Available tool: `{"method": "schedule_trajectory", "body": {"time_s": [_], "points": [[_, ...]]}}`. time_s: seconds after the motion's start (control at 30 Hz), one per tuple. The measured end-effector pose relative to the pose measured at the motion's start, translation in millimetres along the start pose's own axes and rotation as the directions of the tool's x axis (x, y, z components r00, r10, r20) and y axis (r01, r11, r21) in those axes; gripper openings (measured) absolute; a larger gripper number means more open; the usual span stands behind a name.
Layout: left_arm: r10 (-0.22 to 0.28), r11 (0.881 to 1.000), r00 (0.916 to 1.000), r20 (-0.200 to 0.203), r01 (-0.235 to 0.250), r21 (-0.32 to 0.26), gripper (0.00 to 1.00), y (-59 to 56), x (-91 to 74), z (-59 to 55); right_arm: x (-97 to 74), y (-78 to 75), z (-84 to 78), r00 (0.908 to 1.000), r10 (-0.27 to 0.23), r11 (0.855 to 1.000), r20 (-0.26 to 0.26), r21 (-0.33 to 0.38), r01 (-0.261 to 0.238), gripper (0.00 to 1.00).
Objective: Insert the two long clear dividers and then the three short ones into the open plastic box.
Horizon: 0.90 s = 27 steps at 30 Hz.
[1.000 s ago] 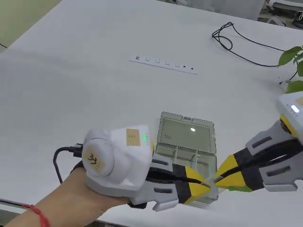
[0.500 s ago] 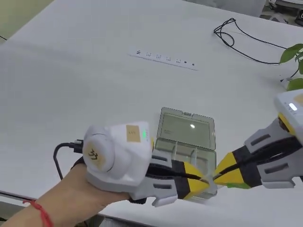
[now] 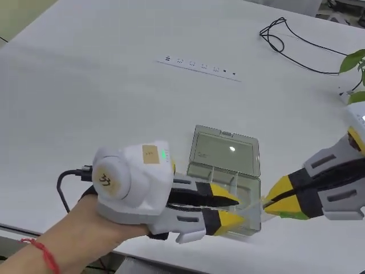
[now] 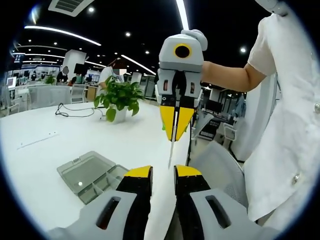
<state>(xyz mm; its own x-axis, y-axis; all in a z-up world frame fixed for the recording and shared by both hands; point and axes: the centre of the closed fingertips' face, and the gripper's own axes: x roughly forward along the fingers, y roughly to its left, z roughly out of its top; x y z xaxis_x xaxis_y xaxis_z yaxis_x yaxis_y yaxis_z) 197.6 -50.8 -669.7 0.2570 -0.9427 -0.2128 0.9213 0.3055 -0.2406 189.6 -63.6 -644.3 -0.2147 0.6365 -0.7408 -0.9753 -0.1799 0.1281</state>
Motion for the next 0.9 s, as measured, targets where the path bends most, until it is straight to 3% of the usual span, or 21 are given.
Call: {"method": "schedule_trajectory", "body": {"time_s": [0.33,0.53,0.6,0.9], "points": [[0.080,0.996,0.9968,0.000,-0.080,-0.033,0.33,18.1,-13.7,-9.1,-5.6,-28.7,-22.2,0.9935,-0.101,0.994,-0.054,0.038,0.103,0.02],[0.125,0.990,0.9920,-0.016,-0.126,-0.066,0.44,29.8,-22.8,-20.5,-3.4,-42.8,-35.3,0.9873,-0.133,0.989,-0.087,0.050,0.138,0.02],[0.136,0.986,0.9908,-0.004,-0.135,-0.094,0.49,33.0,-25.3,-21.7,-2.1,-47.3,-39.7,0.9847,-0.143,0.988,-0.100,0.051,0.148,0.02],[0.166,0.979,0.9858,-0.023,-0.168,-0.113,0.68,42.3,-31.2,-35.1,11.9,-66.6,-61.8,0.9701,-0.172,0.983,-0.171,0.035,0.181,0.02]]}}
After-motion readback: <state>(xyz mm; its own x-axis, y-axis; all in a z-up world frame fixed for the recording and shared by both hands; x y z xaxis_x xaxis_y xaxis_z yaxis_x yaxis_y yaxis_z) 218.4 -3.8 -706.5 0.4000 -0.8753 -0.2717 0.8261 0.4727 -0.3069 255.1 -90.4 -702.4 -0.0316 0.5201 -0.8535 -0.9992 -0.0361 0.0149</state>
